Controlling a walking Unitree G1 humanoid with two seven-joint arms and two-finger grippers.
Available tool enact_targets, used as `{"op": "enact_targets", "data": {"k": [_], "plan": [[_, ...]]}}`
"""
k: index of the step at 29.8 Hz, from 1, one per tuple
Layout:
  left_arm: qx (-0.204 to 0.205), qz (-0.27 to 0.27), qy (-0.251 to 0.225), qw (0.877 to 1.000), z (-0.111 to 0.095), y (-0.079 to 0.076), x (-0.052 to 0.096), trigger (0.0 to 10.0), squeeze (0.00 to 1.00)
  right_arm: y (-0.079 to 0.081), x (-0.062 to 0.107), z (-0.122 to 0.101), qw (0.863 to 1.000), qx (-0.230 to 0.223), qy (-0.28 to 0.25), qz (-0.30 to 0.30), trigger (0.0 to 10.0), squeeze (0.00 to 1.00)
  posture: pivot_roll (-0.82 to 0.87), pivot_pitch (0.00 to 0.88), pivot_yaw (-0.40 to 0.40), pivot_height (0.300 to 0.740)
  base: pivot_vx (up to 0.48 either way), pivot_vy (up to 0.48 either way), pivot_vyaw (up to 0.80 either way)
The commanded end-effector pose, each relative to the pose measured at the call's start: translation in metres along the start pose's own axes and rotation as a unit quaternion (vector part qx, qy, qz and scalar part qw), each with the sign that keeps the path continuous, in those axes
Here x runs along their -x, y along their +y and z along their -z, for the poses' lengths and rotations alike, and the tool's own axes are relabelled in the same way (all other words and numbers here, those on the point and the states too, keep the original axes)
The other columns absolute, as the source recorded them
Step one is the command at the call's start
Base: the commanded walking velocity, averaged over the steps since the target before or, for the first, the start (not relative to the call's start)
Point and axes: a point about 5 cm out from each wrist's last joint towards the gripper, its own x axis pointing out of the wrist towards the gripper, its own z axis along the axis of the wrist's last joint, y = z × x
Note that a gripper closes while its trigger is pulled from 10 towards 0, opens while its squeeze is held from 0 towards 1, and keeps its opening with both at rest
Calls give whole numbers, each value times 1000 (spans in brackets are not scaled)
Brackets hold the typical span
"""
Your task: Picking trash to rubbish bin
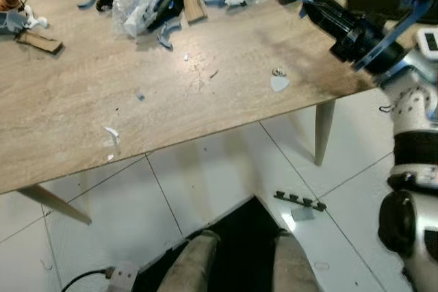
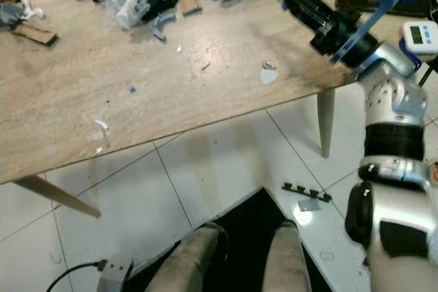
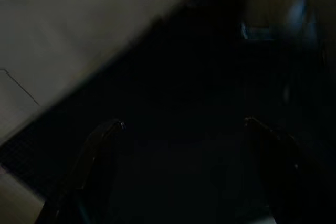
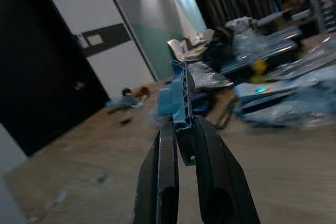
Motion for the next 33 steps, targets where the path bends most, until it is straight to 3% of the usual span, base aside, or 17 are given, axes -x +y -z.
{"op": "enact_targets", "data": {"k": [1, 4, 6, 10, 13, 15, 16, 18, 20, 23, 24, 26, 28, 29, 31, 32, 33], "plan": [[59, -69, 1, 996, 5, 23, 7, 10000, 0, 18, -5, 11, 999, -20, 0, -32, 0, 0, -130, 265, 158, 740, 0, 0, 0], [90, -180, -46, 979, -19, 64, 14, 10000, 0, 35, -7, 30, 998, -38, 11, -50, 0, 0, -127, 237, 141, 740, 0, 0, 0], [89, -206, -54, 973, -25, 74, 17, 10000, 0, 37, -7, 33, 998, -41, 11, -50, 0, 0, -127, 237, 141, 740, 0, 0, 0], [55, -336, -65, 938, -51, 123, 38, 10000, 0, 42, -9, 42, 997, -60, 8, -46, 0, 0, -142, 187, 124, 740, 0, 0, 0], [55, -371, -64, 925, -56, 134, 44, 10000, 0, 44, -11, 44, 997, -59, 12, -50, 0, 0, -149, 168, 120, 740, 0, 0, 0], [82, -388, -73, 915, -59, 141, 48, 10000, 0, 46, -12, 44, 997, -58, 13, -54, 0, 0, -156, 159, 118, 740, 0, 0, 0], [152, -382, -106, 905, -67, 145, 50, 10000, 0, 49, -14, 44, 997, -56, 15, -57, 0, 0, -163, 149, 117, 740, 0, 0, 0], [220, -310, -169, 910, -82, 138, 42, 10000, 0, 52, -13, 43, 996, -59, 15, -66, 0, 0, -166, 137, 115, 740, 0, 0, 0], [220, -310, -169, 910, -82, 138, 42, 10000, 0, 52, -13, 43, 996, -59, 15, -66, 0, 0, -166, 137, 115, 740, 0, 0, 0], [256, -141, -242, 925, -105, 119, 31, 10000, 0, 60, -12, 44, 993, -71, 15, -95, 0, 0, -166, 114, 107, 740, 0, 0, 0], [256, -141, -242, 925, -105, 119, 31, 10000, 0, 60, -12, 44, 993, -71, 15, -95, 0, 0, -166, 114, 107, 740, 0, 0, 0], [260, -26, -273, 926, -114, 107, 29, 10000, 0, 66, -11, 44, 990, -81, 12, -113, 0, 0, -165, 106, 106, 740, 0, 0, 0], [242, 79, -295, 921, -121, 97, 30, 10000, 0, 68, -12, 45, 989, -85, 8, -120, 0, 0, -164, 96, 104, 740, 0, 0, 0], [242, 79, -295, 921, -121, 97, 30, 10000, 0, 68, -12, 45, 989, -85, 8, -120, 0, 0, -164, 96, 104, 740, 0, 0, 0], [180, 223, -316, 905, -129, 79, 38, 10000, 0, 69, -13, 43, 989, -88, 0, -122, 0, 0, -159, 85, 103, 740, 0, 0, 0], [180, 223, -316, 905, -129, 79, 38, 10000, 0, 69, -13, 43, 989, -88, 0, -122, 0, 0, -159, 85, 103, 740, 0, 0, 0], [151, 301, -330, 882, -135, 68, 46, 10000, 0, 69, -14, 42, 988, -91, -6, -124, 0, 0, -157, 80, 105, 740, 0, 0, 0]]}}
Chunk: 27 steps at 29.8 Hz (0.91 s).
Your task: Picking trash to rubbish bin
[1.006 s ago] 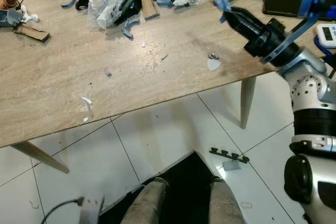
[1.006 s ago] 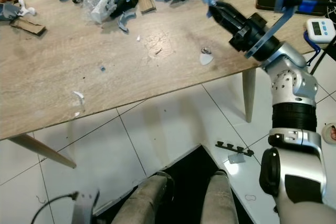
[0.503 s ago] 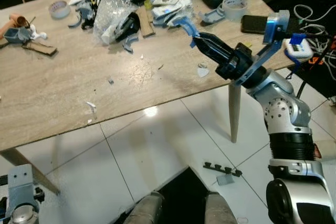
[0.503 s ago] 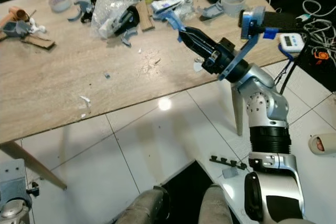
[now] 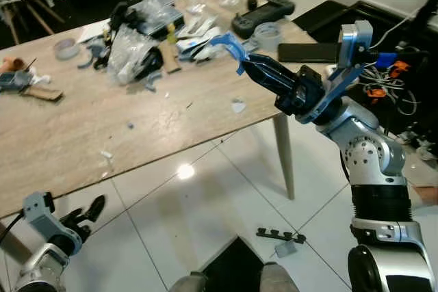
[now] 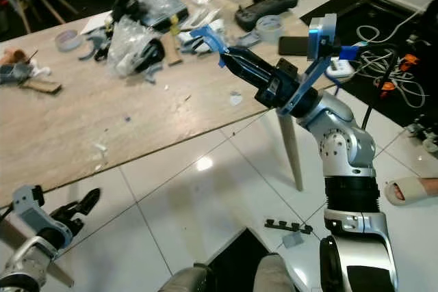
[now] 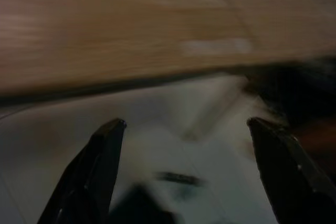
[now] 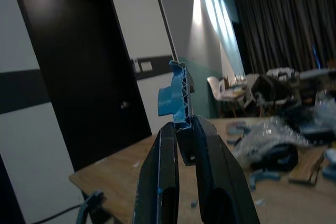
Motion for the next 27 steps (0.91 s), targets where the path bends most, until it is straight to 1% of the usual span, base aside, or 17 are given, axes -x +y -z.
{"op": "enact_targets", "data": {"k": [1, 3, 4, 5, 7, 8, 9, 10, 11, 13, 14, 15, 19, 21, 24, 26, 27], "plan": [[14, 109, 0, 994, -2, -18, -2, 10000, 0, 6, -6, -1, 1000, -4, -9, -20, 0, 0, -157, 79, 106, 740, 0, 0, 0], [14, 109, 0, 994, -2, -18, -2, 10000, 0, 6, -6, -1, 1000, -4, -9, -20, 0, 0, -157, 79, 106, 740, 0, 0, 0], [22, 248, -51, 967, -22, -54, -8, 10000, 0, 6, -6, 0, 1000, -1, -4, -19, 0, 0, -157, 68, 110, 740, 0, 0, 0], [22, 248, -51, 967, -22, -54, -8, 10000, 0, 6, -6, 0, 1000, -1, -4, -19, 0, 0, -157, 68, 110, 740, 0, 0, 0], [28, 329, -84, 940, -34, -79, -14, 10000, 0, 6, -6, 1, 1000, -1, -2, -20, 0, 0, -156, 64, 112, 740, 0, 0, 0], [28, 329, -84, 940, -34, -79, -14, 10000, 0, 6, -6, 1, 1000, -1, -2, -20, 0, 0, -156, 64, 112, 740, 0, 0, 0], [29, 346, -92, 933, -38, -85, -17, 10000, 0, 6, -6, 1, 1000, -2, -2, -20, 0, 0, -156, 61, 112, 740, 0, 0, 0], [30, 380, -115, 918, -45, -98, -23, 10000, 0, 7, -6, 1, 1000, -3, -3, -21, 0, 0, -157, 57, 113, 740, 0, 0, 0], [30, 380, -115, 918, -45, -98, -23, 10000, 0, 7, -6, 1, 1000, -3, -3, -21, 0, 0, -157, 57, 113, 740, 0, 0, 0], [40, 426, -157, 890, -60, -115, -31, 10000, 0, 8, -6, 2, 1000, -5, -6, -22, 0, 0, -159, 53, 114, 740, 0, 0, 0], [45, 440, -169, 881, -64, -120, -31, 10000, 0, 8, -6, 3, 1000, -6, -7, -23, 0, 0, -159, 53, 114, 740, 0, 0, 0], [45, 440, -169, 881, -64, -120, -31, 10000, 0, 8, -6, 3, 1000, -6, -7, -23, 0, 0, -159, 53, 114, 740, 0, 0, 0], [85, 454, -244, 853, -84, -138, -43, 10000, 0, 11, -8, 8, 1000, -14, -11, -23, 0, 0, -166, 37, 119, 740, 0, 0, 0], [100, 452, -263, 846, -88, -143, -46, 10000, 0, 12, -9, 10, 999, -18, -12, -24, 0, 0, -167, 34, 121, 740, 0, 0, 0], [104, 424, -262, 861, -88, -156, -69, 10000, 0, 16, -14, 20, 999, -40, -12, -32, 0, 0, -167, 31, 115, 740, 0, 0, 0], [97, 413, -253, 869, -86, -166, -81, 10000, 0, 21, -18, 29, 998, -54, -8, -41, 0, 0, -163, 27, 112, 740, 0, 0, 0], [97, 413, -253, 869, -86, -166, -81, 10000, 0, 21, -18, 29, 998, -54, -8, -41, 0, 0, -163, 27, 112, 740, 0, 0, 0]]}}
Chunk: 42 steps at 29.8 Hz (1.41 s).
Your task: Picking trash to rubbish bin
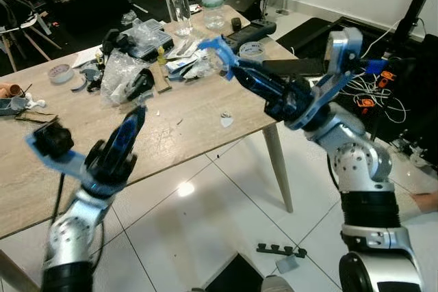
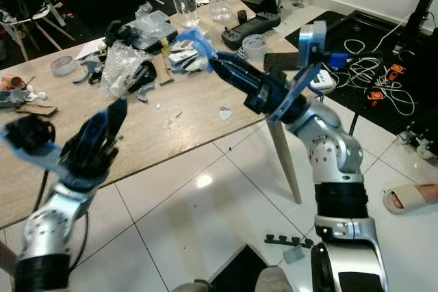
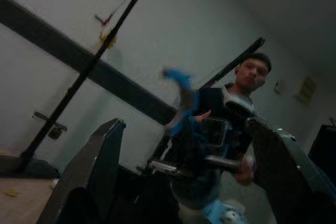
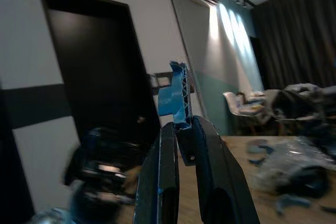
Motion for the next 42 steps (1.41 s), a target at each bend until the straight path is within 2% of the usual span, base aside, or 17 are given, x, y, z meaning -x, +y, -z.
{"op": "enact_targets", "data": {"k": [1, 5, 9, 16, 24, 25, 26, 27, 42], "plan": [[-12, -18, 10, 1000, 6, 1, -4, 10000, 0, 9, -5, 9, 1000, -14, 5, -20, 0, 0, -163, 27, 112, 740, 0, 0, 0], [-1, -10, 16, 1000, 21, -1, -21, 10000, 0, 16, -13, 22, 998, -40, 9, -40, 0, 0, -164, 21, 108, 740, 0, 0, 0], [13, -3, 9, 1000, 26, -4, -28, 10000, 0, 20, -16, 28, 997, -56, 8, -49, 0, 0, -167, 21, 107, 740, 0, 0, 0], [3, 10, -14, 1000, 14, -7, -37, 10000, 0, 28, -16, 48, 995, -86, 29, -51, 0, 0, -164, 27, 100, 740, 0, 0, 0], [-8, 13, -38, 999, 4, -6, -41, 10000, 0, 33, -14, 52, 993, -100, 31, -56, 0, 0, -164, 28, 98, 740, 0, 0, 0], [-5, 19, -36, 999, 4, -7, -41, 1961, 0, 33, -13, 52, 993, -99, 32, -54, 0, 0, -171, 26, 98, 740, 0, 0, 0], [-5, 20, -36, 999, 4, -7, -41, 1961, 0, 33, -13, 52, 993, -99, 32, -54, 0, 0, -171, 26, 98, 740, 0, 0, 0], [-3, 24, -34, 999, 5, -8, -41, 0, 0, 32, -13, 51, 993, -98, 31, -53, 0, 0, -173, 27, 99, 740, 0, 0, 0], [6, 30, -31, 999, 7, -11, -40, 0, 0, 30, -13, 45, 995, -90, 17, -41, 0, 0, -172, 31, 101, 740, 0, 0, 0]]}}
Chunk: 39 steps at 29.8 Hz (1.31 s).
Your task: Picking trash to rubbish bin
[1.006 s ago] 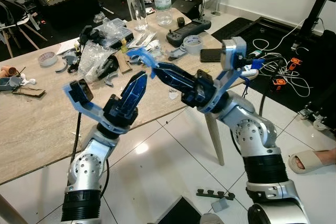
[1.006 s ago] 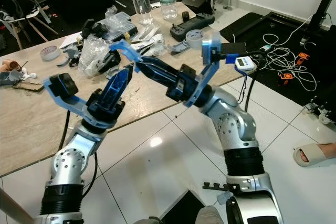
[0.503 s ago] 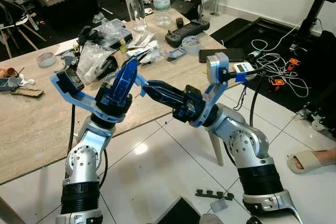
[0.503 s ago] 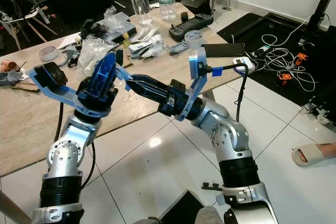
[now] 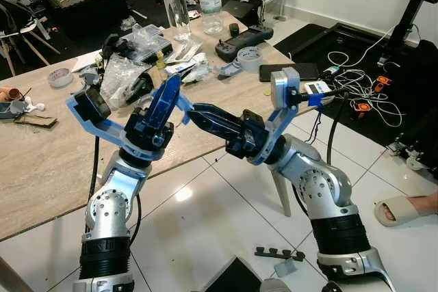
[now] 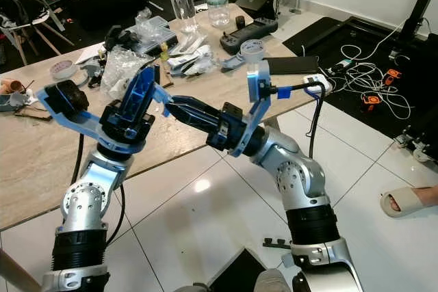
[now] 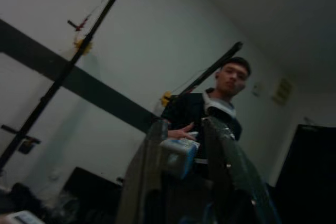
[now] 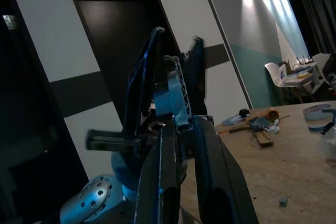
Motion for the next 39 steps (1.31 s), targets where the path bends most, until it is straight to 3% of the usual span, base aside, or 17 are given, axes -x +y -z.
{"op": "enact_targets", "data": {"k": [1, 8, 9, 10, 11, 12, 13, 15, 16, 17, 18, 26, 31, 32, 33, 36, 39], "plan": [[-6, -8, -8, 1000, -4, 0, 5, 0, 0, 4, -3, -6, 1000, 6, -17, -8, 0, 0, -172, 31, 101, 740, 0, 0, 0], [-5, -8, -8, 1000, -5, 0, 5, 0, 0, 3, -5, -8, 1000, 8, -26, -5, 0, 0, -171, 30, 104, 740, 0, 0, 0], [-4, -8, -8, 1000, -5, 0, 5, 0, 0, 3, -5, -8, 1000, 8, -26, -4, 902, 0, -171, 30, 104, 740, 0, 0, 0], [-4, -8, -9, 1000, -5, 0, 5, 0, 0, 2, -5, -8, 1000, 8, -26, -2, 4078, 0, -173, 30, 104, 740, 0, 0, 0], [-4, -8, -9, 1000, -5, 0, 5, 0, 0, 2, -6, -7, 1000, 8, -26, -1, 4078, 0, -173, 30, 104, 740, 0, 0, 0], [-3, -8, -9, 1000, -5, 1, 5, 0, 0, 2, -6, -7, 1000, 7, -26, 0, 8863, 0, -174, 30, 104, 740, 0, 0, 0], [-2, -8, -9, 1000, -5, 1, 5, 0, 0, 1, -6, -6, 1000, 2, -30, 6, 10000, 0, -175, 31, 105, 740, 0, 0, 0], [-2, -9, -9, 1000, -5, 1, 5, 0, 0, 1, -5, -6, 999, -1, -32, 8, 10000, 0, -175, 31, 105, 740, 0, 0, 0], [-2, -9, -10, 1000, -5, 1, 5, 0, 0, 0, -5, -7, 999, -1, -37, 14, 10000, 827, -175, 30, 105, 740, 0, 0, 0], [-2, -9, -10, 1000, -6, 1, 5, 0, 0, -1, -4, -8, 999, 0, -41, 18, 10000, 827, -175, 31, 105, 740, 0, 0, 0], [-2, -10, -11, 1000, -6, 1, 4, 0, 0, -2, -3, -9, 999, -2, -44, 20, 10000, 1000, -176, 31, 105, 740, 0, 0, 0], [-4, -15, -18, 1000, -9, 3, 4, 0, 0, 2, 0, -6, 999, -15, -41, 2, 10000, 1000, -177, 29, 109, 740, 0, 0, 0], [-40, -46, 21, 998, -15, 10, 17, 0, 0, -3, 16, 30, 997, -20, 73, 25, 10000, 1000, -181, 30, 112, 740, 0, 0, 0], [-52, -57, 34, 996, -17, 12, 24, 0, 0, -5, 21, 43, 992, -21, 116, 37, 10000, 733, -181, 30, 112, 740, 0, 0, 0], [-62, -69, 47, 995, -21, 15, 32, 0, 0, -7, 29, 57, 985, -18, 162, 47, 10000, 0, -181, 30, 112, 740, 0, 0, 0], [-59, -74, 96, 991, -36, 6, 71, 0, 0, -2, 57, 100, 959, -48, 275, 46, 10000, 0, -175, 36, 108, 740, 0, 0, 0], [-49, -64, 122, 989, -37, -3, 82, 0, 0, -1, 65, 109, 951, -56, 301, 50, 10000, 0, -166, 40, 105, 740, 0, 0, 0]]}}
